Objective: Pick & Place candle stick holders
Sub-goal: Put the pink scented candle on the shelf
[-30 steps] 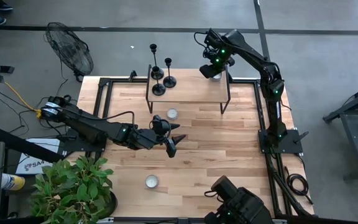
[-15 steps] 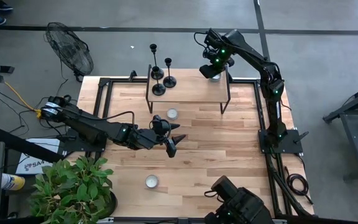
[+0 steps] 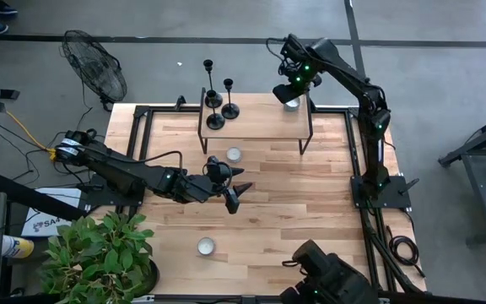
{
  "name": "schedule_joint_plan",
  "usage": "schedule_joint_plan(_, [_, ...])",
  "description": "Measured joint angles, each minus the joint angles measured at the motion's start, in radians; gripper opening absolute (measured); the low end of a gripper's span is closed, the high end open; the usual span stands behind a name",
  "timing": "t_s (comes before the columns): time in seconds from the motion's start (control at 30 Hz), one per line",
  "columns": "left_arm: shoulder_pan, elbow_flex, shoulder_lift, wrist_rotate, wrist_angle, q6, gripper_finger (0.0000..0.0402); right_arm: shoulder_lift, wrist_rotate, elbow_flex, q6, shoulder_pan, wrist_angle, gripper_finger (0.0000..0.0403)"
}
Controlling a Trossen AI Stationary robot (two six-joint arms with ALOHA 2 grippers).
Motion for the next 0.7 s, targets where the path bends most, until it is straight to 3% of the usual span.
schedule_joint_plan(0.27, [0.000, 0.003, -0.050, 0.017, -0.098, -0.010, 0.0257, -0.115, 0.029, 0.000, 0.007, 0.009, 0.011, 0.0114])
schedule_joint_plan(0.47, [0.000, 0.000, -0.115, 0.041, -0.284, -0.043, 0.0257, -0.219, 0.048, 0.000, 0.016, 0.064, 0.004, 0.0114])
schedule_joint_plan(0.7, [-0.001, 0.000, -0.154, 0.189, -0.572, -0.086, 0.0257, -0.351, 0.226, 0.000, 0.095, 0.186, -0.031, 0.0114])
